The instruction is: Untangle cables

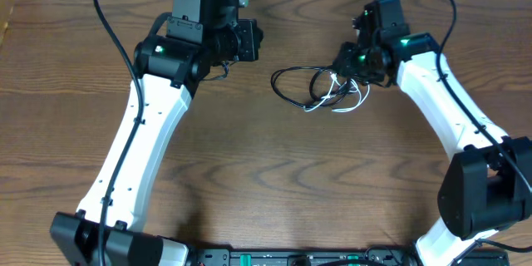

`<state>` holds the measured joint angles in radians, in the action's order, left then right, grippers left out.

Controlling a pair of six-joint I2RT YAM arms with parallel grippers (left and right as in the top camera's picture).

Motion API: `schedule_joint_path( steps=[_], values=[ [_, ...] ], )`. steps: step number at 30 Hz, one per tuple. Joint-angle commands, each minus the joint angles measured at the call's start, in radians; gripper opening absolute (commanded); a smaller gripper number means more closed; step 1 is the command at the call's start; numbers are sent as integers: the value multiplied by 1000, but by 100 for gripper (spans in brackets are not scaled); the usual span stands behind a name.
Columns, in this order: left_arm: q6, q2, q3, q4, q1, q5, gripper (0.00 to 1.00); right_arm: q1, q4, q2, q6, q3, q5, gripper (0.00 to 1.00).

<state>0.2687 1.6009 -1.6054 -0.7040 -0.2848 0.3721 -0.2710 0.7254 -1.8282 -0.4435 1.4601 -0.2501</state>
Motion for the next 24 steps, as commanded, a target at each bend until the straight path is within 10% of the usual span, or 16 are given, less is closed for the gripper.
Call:
schedule_joint_path(
  steps=[1, 8, 17, 24],
  values=[
    [87, 48, -2, -14, 4, -85, 8, -39, 12, -39, -43, 16, 27, 34],
    [90, 106, -1, -50, 2, -85, 8, -44, 53, -89, -57, 16, 66, 30],
    [89, 126, -1, -49, -24, -85, 8, -41, 40, -86, -6, 23, 26, 1],
    [38, 126, -1, -50, -57, 93, 47, -28, 48, 45, 124, 44, -56, 1]
  ],
)
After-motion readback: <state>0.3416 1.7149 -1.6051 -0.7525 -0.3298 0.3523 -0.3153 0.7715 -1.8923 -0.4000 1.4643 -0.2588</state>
